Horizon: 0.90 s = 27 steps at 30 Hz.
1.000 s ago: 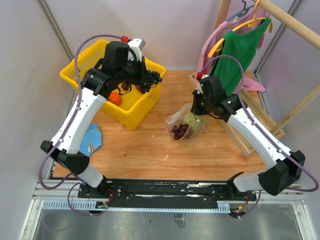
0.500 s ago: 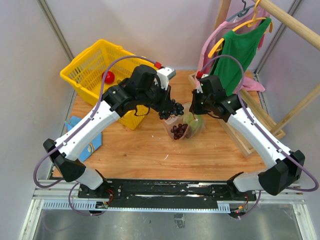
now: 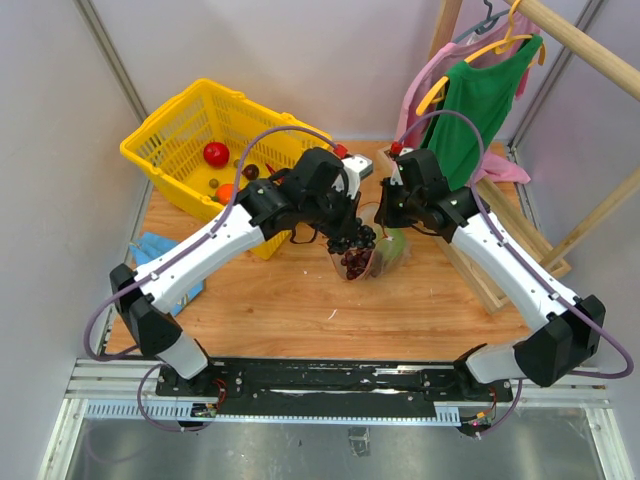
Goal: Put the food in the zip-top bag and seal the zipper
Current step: Place the fake fruit in the zipper food storage bag.
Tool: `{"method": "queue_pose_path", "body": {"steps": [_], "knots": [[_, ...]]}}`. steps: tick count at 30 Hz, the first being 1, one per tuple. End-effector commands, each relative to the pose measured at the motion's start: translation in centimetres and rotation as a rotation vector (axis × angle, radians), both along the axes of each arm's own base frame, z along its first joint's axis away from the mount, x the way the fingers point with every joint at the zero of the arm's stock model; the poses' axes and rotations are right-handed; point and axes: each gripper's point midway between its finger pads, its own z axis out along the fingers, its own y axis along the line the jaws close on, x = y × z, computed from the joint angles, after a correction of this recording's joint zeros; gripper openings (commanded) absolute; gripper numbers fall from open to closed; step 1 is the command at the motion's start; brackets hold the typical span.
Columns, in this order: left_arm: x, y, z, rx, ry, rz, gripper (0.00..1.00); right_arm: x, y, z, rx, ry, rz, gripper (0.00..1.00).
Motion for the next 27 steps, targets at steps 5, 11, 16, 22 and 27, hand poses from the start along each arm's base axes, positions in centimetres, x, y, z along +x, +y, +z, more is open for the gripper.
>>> {"method": "queue_pose_path", "body": {"steps": [5, 11, 16, 22, 27], "knots": [[2.4, 0.9, -3.1, 0.139, 0.0, 0.133, 0.0, 0.8, 0.2, 0.7, 0.031, -0.016, -0.013, 0.01], [1.2, -1.3, -3.2, 0.073, 0.036, 0.056, 0.0, 0.9, 0.3, 0.7, 0.035, -0.015, -0.009, 0.01], [0.4, -3.2, -3.8, 0.032, 0.062, 0.006, 0.0, 0.9, 0.8, 1.0, 0.06, -0.013, -0.001, 0.01], [0.4, -4.4, -4.3, -0.013, 0.073, -0.004, 0.01, 0.8, 1.0, 1.1, 0.079, -0.011, 0.005, 0.01], [2.0, -3.3, -6.7, 0.052, 0.036, 0.083, 0.15, 0.6, 1.1, 1.0, 0.09, -0.006, 0.007, 0.01]]}}
